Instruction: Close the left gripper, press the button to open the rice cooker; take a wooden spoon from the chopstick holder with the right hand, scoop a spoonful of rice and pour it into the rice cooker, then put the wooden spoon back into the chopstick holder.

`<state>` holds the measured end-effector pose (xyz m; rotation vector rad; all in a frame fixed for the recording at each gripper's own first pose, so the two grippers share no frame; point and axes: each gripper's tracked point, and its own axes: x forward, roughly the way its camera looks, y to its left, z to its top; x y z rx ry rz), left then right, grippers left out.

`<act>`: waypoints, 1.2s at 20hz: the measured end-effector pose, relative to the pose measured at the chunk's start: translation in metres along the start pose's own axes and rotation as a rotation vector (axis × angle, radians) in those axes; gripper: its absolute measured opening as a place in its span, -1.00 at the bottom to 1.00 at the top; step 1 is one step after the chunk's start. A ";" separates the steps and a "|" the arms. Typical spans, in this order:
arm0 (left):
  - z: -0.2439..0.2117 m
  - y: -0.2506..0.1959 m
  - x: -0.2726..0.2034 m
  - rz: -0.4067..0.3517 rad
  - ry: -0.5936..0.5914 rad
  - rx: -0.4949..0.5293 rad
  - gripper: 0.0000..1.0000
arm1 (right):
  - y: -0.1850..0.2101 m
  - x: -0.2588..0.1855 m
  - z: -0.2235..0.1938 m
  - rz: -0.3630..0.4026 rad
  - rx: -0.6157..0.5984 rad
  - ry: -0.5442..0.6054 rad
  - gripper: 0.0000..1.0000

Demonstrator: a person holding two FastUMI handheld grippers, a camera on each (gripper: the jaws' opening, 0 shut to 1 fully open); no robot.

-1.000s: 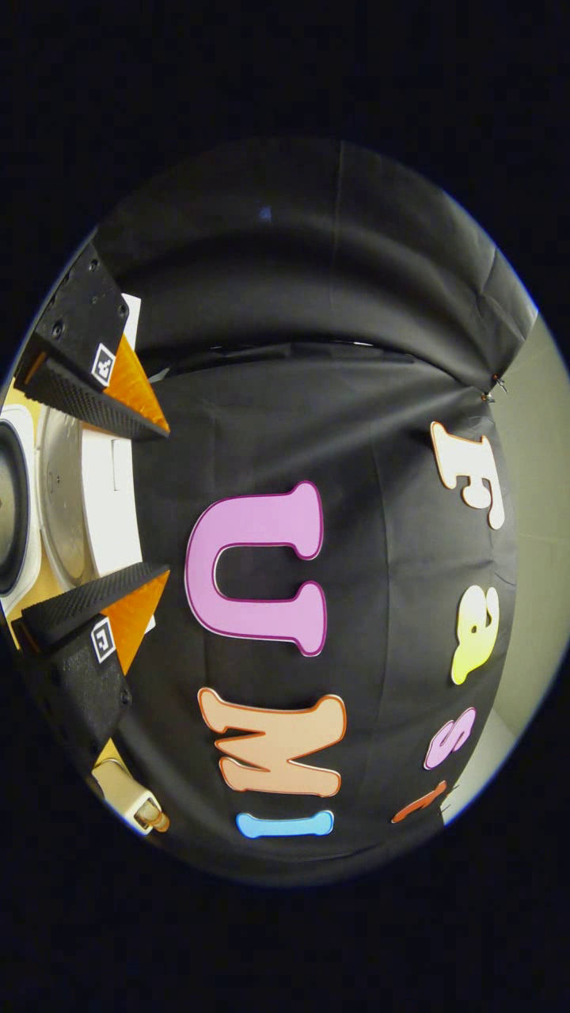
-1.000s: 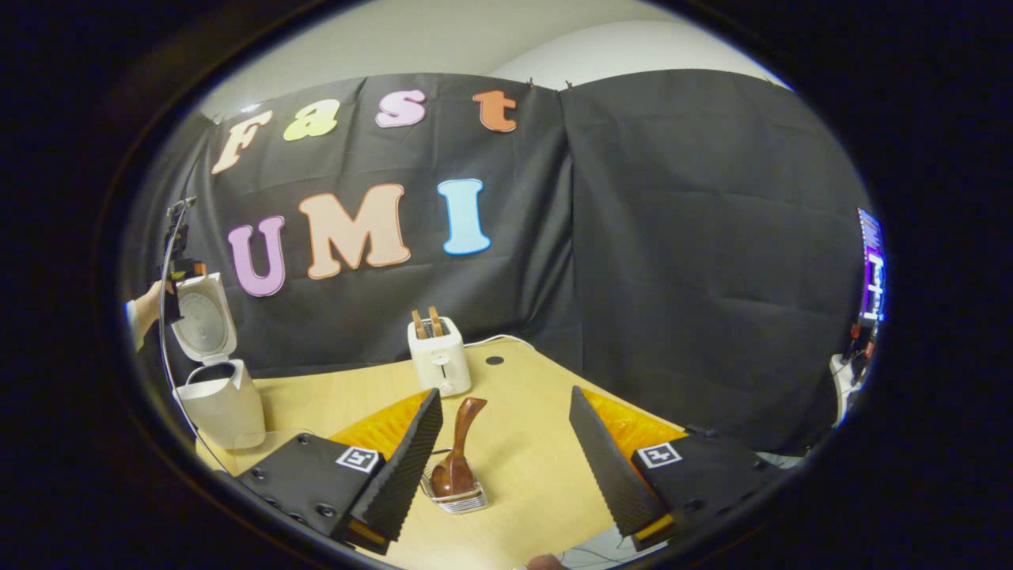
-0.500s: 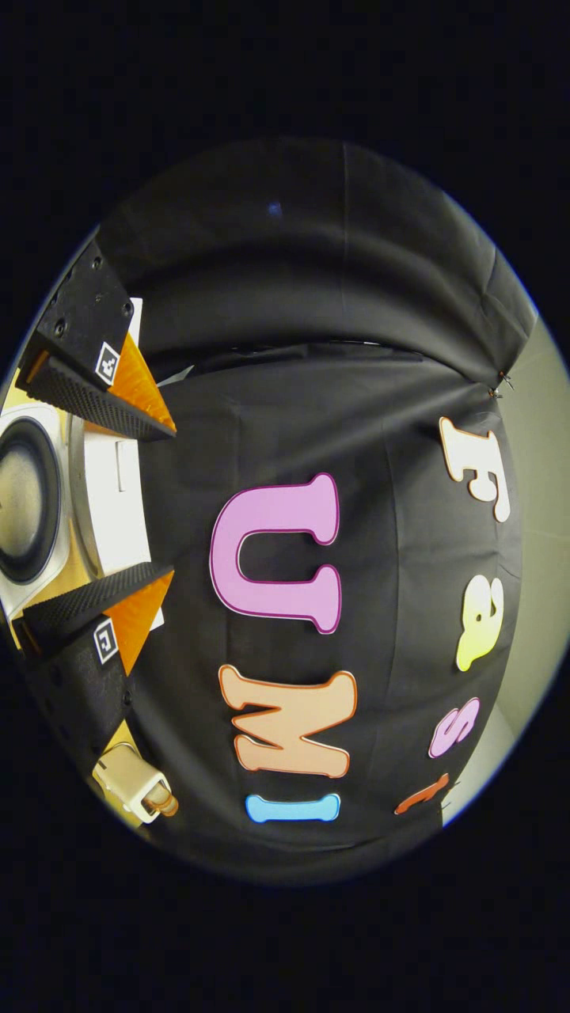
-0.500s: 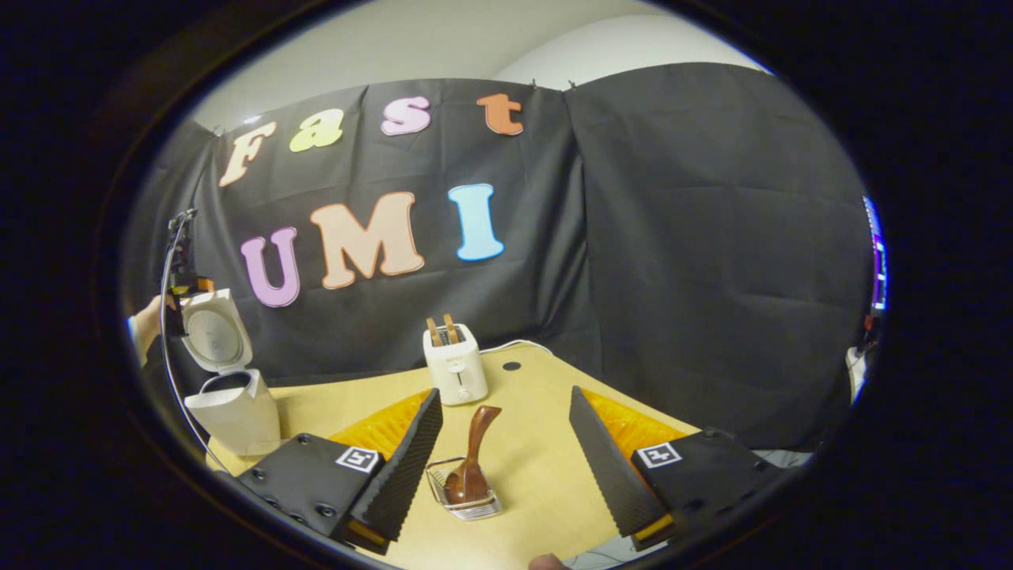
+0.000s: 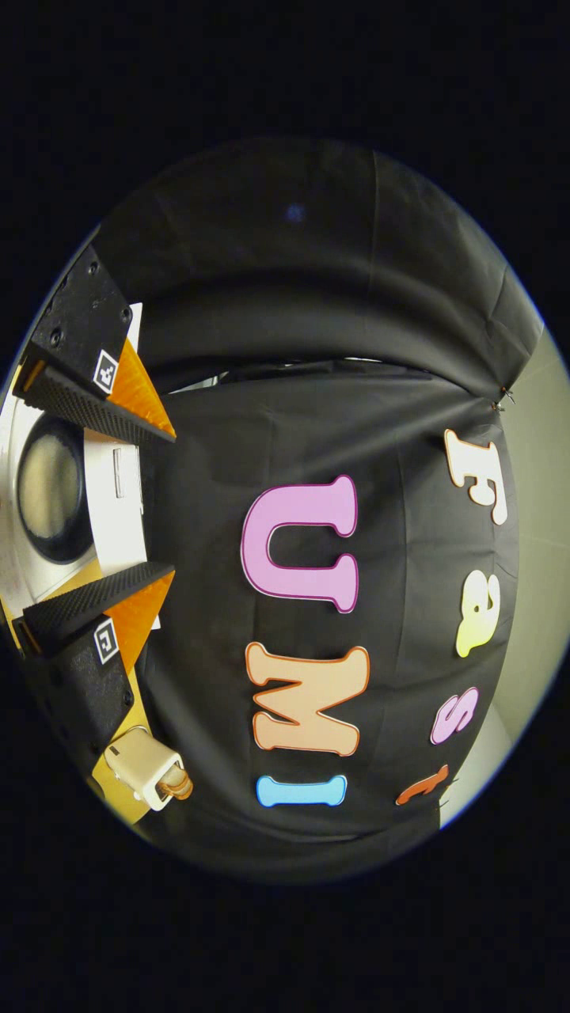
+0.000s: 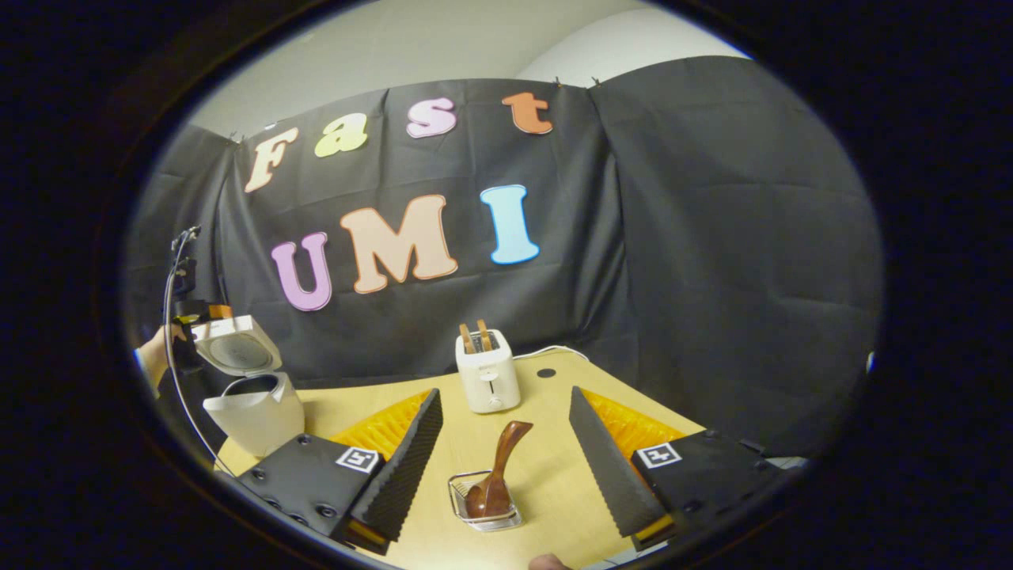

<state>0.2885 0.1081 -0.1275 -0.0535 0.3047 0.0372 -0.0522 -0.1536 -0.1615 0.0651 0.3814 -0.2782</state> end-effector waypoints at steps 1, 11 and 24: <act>-0.005 0.000 -0.004 0.002 0.006 -0.010 0.73 | 0.002 0.003 0.000 0.012 0.004 0.003 0.99; -0.086 -0.005 -0.036 0.020 0.074 -0.002 0.73 | 0.007 0.011 0.006 0.067 0.001 0.009 0.99; -0.157 -0.005 -0.042 0.051 0.167 0.033 0.75 | 0.012 0.009 0.003 0.071 -0.019 0.017 1.00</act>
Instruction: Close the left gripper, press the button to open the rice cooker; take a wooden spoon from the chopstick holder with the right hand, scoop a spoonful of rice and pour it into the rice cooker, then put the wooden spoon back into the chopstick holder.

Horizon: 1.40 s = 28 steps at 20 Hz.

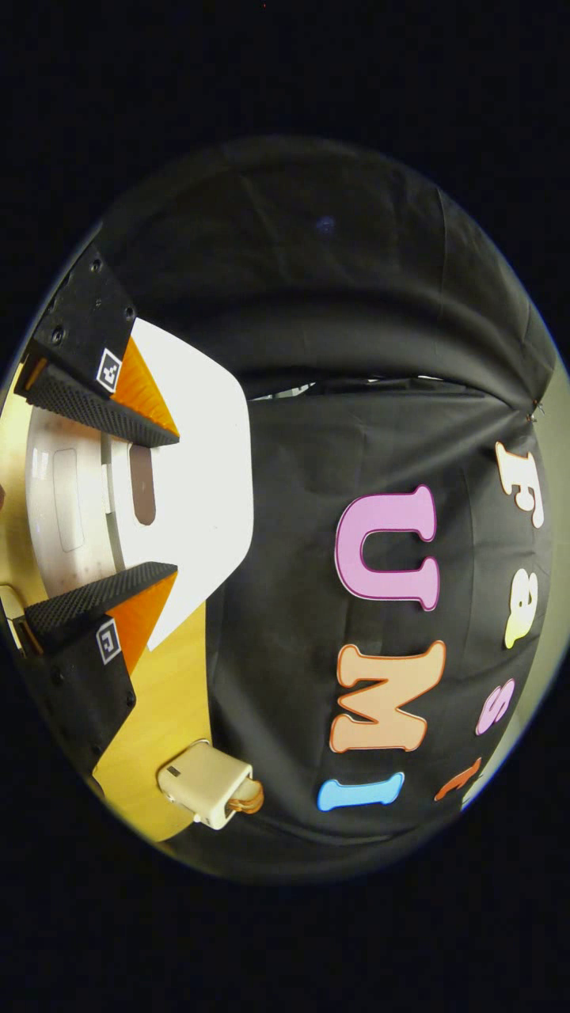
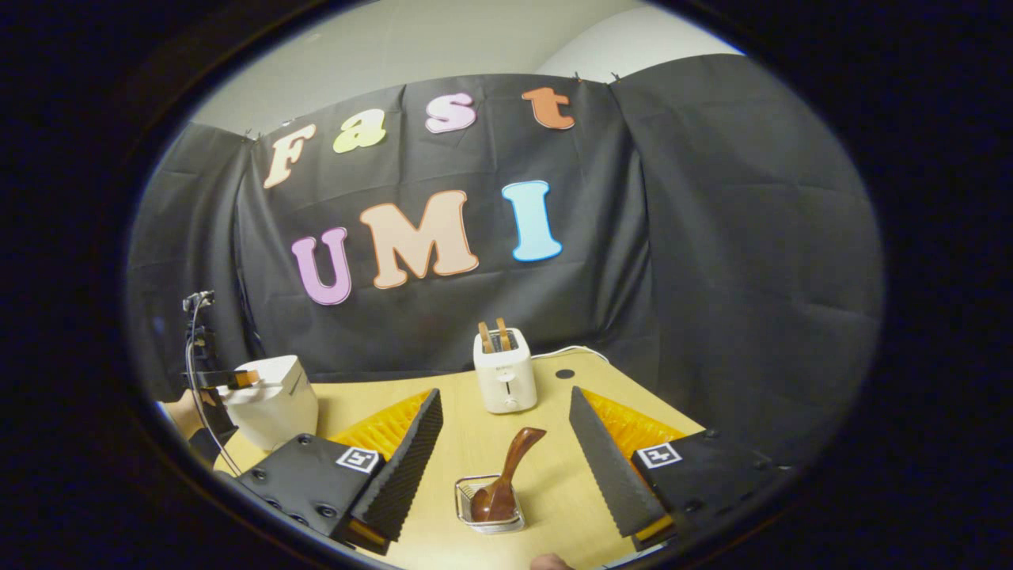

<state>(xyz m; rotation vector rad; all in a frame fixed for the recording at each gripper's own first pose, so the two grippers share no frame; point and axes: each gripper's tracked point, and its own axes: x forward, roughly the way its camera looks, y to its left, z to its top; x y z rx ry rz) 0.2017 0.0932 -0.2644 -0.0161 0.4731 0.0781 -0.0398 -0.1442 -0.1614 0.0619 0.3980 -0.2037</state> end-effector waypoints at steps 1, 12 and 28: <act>-0.004 0.000 0.003 0.004 0.011 0.005 0.76 | 0.001 0.000 0.001 0.002 -0.003 -0.003 1.00; 0.031 -0.003 -0.039 -0.031 -0.096 -0.041 0.84 | 0.009 -0.006 0.027 0.036 -0.006 -0.055 0.99; 0.106 -0.028 -0.278 -0.063 -0.376 -0.017 0.89 | 0.150 -0.041 0.054 0.266 -0.023 -0.191 0.98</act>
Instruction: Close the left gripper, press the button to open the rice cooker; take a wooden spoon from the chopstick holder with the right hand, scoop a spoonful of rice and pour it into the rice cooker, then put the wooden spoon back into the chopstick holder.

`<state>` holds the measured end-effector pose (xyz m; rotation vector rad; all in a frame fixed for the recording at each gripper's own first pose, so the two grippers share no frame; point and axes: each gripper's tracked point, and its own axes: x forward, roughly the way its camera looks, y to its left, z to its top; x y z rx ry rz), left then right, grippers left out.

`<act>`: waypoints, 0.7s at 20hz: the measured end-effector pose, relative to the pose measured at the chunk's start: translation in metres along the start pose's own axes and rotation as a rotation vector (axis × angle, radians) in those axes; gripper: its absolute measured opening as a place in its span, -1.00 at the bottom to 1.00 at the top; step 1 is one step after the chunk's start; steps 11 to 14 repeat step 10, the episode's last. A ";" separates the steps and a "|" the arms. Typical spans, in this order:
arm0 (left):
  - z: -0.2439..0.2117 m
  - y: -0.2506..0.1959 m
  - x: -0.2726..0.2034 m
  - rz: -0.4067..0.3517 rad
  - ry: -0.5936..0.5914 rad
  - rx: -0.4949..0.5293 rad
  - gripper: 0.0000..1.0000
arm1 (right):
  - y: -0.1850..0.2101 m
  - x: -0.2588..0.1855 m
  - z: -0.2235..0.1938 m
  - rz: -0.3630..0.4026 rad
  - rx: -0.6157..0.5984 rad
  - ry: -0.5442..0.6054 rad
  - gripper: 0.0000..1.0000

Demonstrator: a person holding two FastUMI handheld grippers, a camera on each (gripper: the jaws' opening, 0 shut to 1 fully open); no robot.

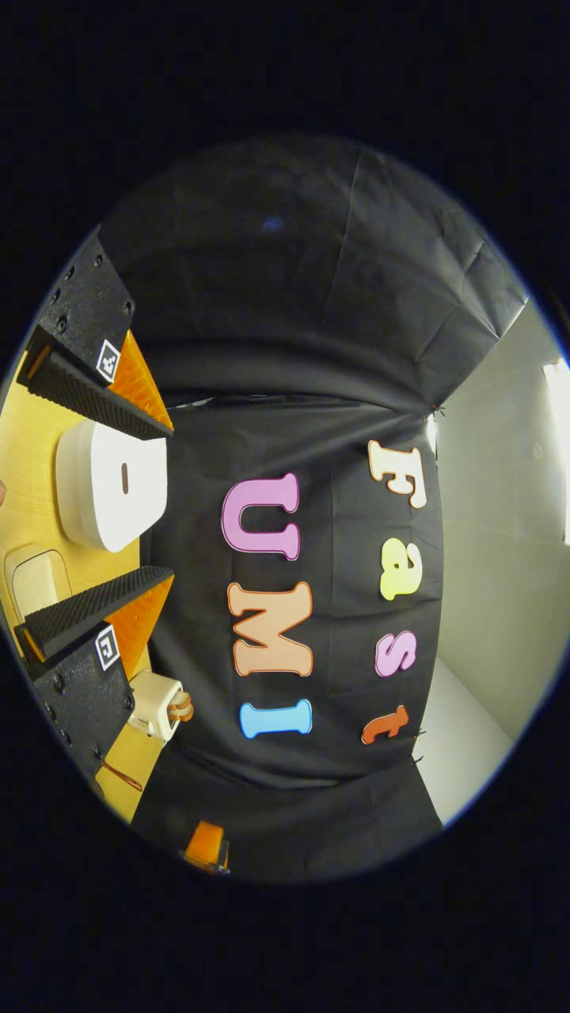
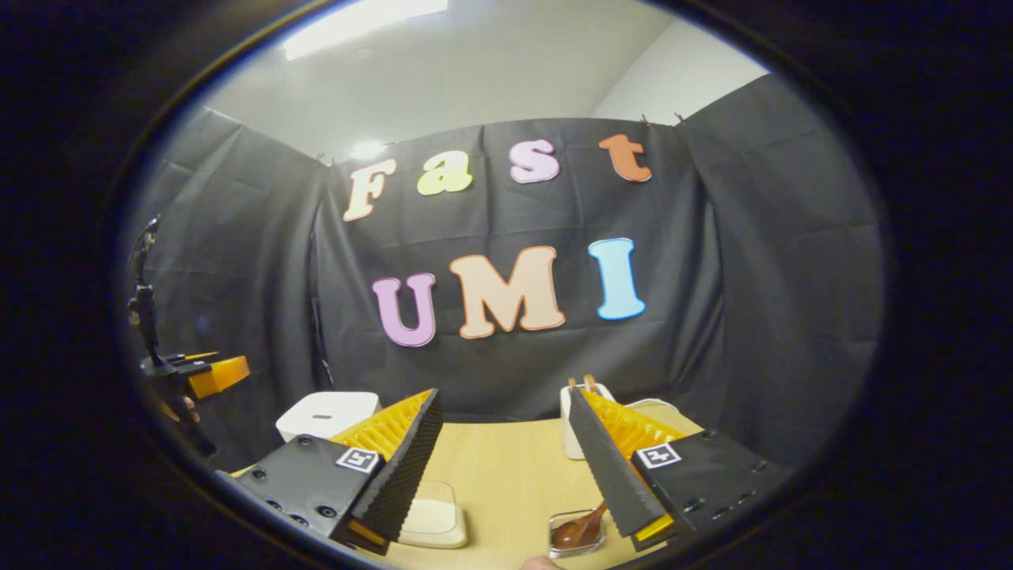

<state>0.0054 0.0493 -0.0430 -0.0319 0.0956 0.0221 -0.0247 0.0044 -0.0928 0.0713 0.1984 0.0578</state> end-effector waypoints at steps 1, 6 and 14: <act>-0.002 -0.004 -0.008 0.002 0.000 -0.001 0.89 | 0.016 -0.001 -0.006 0.025 0.015 0.008 0.98; 0.000 -0.012 -0.022 0.006 -0.018 0.028 0.89 | 0.051 0.007 -0.018 0.109 0.024 0.039 1.00; 0.009 -0.006 -0.018 0.017 -0.041 0.003 0.84 | 0.052 0.010 -0.012 0.104 0.024 0.030 1.00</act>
